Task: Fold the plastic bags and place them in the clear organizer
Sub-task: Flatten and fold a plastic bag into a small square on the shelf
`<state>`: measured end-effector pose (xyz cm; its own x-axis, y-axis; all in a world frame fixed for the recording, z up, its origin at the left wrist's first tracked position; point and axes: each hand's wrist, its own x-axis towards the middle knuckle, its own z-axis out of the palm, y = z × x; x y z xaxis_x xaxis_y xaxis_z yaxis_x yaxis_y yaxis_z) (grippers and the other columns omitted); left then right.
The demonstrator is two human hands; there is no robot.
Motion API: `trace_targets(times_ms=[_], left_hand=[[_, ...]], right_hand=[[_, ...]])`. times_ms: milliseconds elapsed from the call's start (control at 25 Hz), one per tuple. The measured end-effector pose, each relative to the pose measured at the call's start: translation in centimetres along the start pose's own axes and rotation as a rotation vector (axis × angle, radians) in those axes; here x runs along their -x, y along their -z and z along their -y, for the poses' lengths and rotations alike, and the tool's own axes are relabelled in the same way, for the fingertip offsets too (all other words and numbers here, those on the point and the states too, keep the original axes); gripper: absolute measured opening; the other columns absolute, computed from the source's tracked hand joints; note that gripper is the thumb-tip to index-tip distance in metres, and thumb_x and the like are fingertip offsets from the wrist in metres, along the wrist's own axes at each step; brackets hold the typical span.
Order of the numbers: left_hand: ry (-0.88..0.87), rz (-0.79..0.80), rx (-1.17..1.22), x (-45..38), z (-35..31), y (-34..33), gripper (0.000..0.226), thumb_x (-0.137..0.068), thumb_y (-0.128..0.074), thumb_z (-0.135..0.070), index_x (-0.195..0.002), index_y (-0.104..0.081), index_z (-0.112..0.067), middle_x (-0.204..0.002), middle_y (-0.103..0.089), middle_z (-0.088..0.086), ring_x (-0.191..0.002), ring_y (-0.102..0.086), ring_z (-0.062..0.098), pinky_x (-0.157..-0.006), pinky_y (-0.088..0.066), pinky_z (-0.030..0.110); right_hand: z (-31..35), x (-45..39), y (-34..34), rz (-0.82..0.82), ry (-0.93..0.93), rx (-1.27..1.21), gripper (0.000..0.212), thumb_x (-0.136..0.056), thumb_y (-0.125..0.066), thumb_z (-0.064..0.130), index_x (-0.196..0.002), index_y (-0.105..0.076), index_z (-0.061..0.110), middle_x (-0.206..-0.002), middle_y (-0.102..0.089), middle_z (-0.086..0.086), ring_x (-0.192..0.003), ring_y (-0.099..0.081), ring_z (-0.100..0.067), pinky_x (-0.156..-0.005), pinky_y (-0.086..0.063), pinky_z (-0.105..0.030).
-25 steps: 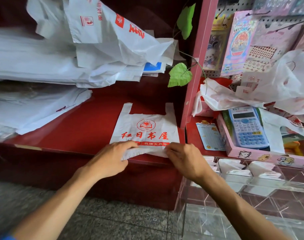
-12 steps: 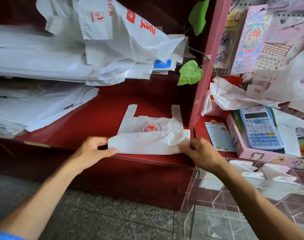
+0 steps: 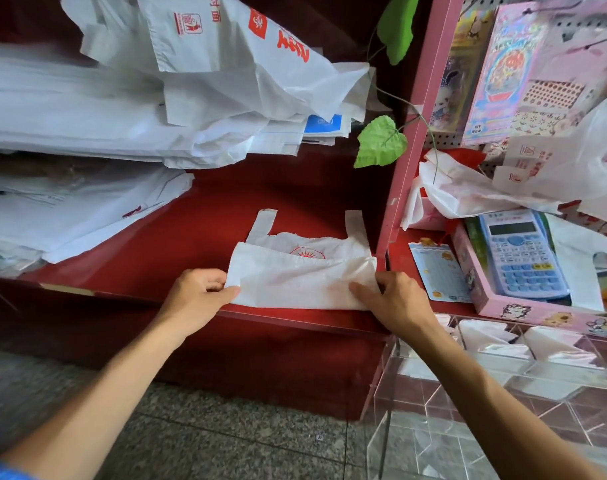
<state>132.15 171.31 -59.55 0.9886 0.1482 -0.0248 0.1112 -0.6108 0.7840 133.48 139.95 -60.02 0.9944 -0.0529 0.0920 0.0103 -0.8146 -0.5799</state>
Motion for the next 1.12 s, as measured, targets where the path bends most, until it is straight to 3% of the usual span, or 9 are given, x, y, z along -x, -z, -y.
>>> trace_targets(times_ms=[160,400,520,600,760,880,1000,1040,1120], left_hand=[[0.053,-0.097,-0.126,0.3,-0.9,-0.2,0.023,-0.067,-0.076,-0.048,-0.076,-0.073,-0.027,-0.07,-0.072,-0.008,-0.081,-0.07,0.016,-0.094,-0.05,0.046],[0.085,-0.172,-0.283,0.6,-1.9,-0.6,0.012,-0.078,-0.078,-0.037,-0.077,-0.069,-0.029,-0.067,-0.065,-0.022,-0.083,-0.066,0.014,-0.095,-0.038,0.037],[0.105,-0.134,-0.288,0.6,-1.9,-0.3,0.023,-0.077,-0.078,-0.04,-0.094,-0.063,-0.032,-0.073,-0.067,-0.019,-0.087,-0.065,0.015,-0.097,-0.041,0.042],[0.087,-0.126,-0.325,0.5,-1.7,-0.1,0.035,-0.078,-0.078,-0.041,-0.105,-0.058,-0.034,-0.08,-0.066,-0.017,-0.09,-0.063,0.016,-0.096,-0.042,0.043],[-0.224,-0.282,-0.437,0.4,-2.2,-1.5,0.025,-0.085,-0.07,-0.033,-0.108,-0.062,-0.025,-0.096,-0.057,-0.007,-0.097,-0.057,0.025,-0.088,-0.044,0.043],[-0.529,-0.213,-0.445,0.1,-3.7,-4.3,0.023,-0.089,-0.063,-0.02,-0.11,-0.066,-0.014,-0.111,-0.06,0.001,-0.1,-0.057,0.029,-0.087,-0.047,0.042],[-0.575,-0.04,-0.462,-0.2,-5.1,-7.6,0.041,-0.093,-0.053,-0.009,-0.133,-0.056,-0.009,-0.14,-0.051,0.004,-0.129,-0.047,0.026,-0.108,-0.039,0.037],[-0.554,0.011,-0.461,-0.3,-5.2,-8.4,0.05,-0.093,-0.05,-0.006,-0.143,-0.047,-0.008,-0.151,-0.042,0.004,-0.139,-0.038,0.023,-0.116,-0.031,0.034],[-0.532,0.084,-0.467,-0.7,-4.9,-9.5,0.06,-0.094,-0.043,-0.006,-0.152,-0.03,-0.01,-0.161,-0.026,0.003,-0.149,-0.021,0.017,-0.122,-0.016,0.029]], right_hand=[[0.3,0.0,0.1,0.01,-0.023,0.031,0.039,-0.086,-0.065,0.04,-0.071,-0.059,0.005,-0.061,-0.054,-0.002,-0.069,-0.057,-0.03,-0.065,-0.037,-0.034],[1.0,0.5,-0.6,-0.082,-0.053,0.114,0.037,-0.087,-0.063,0.034,-0.062,-0.042,0.016,-0.059,-0.044,0.004,-0.069,-0.048,-0.03,-0.082,-0.044,-0.042],[1.1,0.4,-0.6,-0.09,-0.066,0.081,0.019,-0.087,-0.063,0.033,-0.089,-0.059,0.015,-0.078,-0.061,-0.001,-0.086,-0.063,-0.033,-0.088,-0.047,-0.043],[1.1,0.3,-0.6,-0.086,-0.103,0.068,0.037,-0.088,-0.064,0.037,-0.114,-0.054,0.013,-0.1,-0.068,-0.007,-0.098,-0.063,-0.034,-0.091,-0.046,-0.045],[1.9,0.3,-0.7,-0.357,-0.002,0.242,0.04,-0.086,-0.062,0.038,-0.115,-0.051,0.013,-0.108,-0.062,-0.007,-0.101,-0.056,-0.036,-0.085,-0.038,-0.045],[3.4,0.0,-2.2,-0.434,0.196,0.38,0.028,-0.082,-0.065,0.029,-0.104,-0.062,0.012,-0.104,-0.061,-0.009,-0.092,-0.055,-0.036,-0.077,-0.04,-0.044],[4.4,-0.4,-4.6,-0.271,0.4,0.391,0.037,-0.085,-0.046,0.02,-0.115,-0.065,0.009,-0.128,-0.061,-0.013,-0.111,-0.058,-0.038,-0.086,-0.047,-0.046],[4.5,-0.4,-5.1,-0.142,0.406,0.393,0.054,-0.085,-0.03,0.022,-0.128,-0.059,0.008,-0.141,-0.053,-0.014,-0.126,-0.05,-0.039,-0.099,-0.043,-0.049],[4.4,-0.3,-5.7,0.048,0.39,0.398,0.082,-0.077,-0.003,0.03,-0.15,-0.033,0.01,-0.16,-0.026,-0.012,-0.149,-0.019,-0.034,-0.119,-0.017,-0.049]])
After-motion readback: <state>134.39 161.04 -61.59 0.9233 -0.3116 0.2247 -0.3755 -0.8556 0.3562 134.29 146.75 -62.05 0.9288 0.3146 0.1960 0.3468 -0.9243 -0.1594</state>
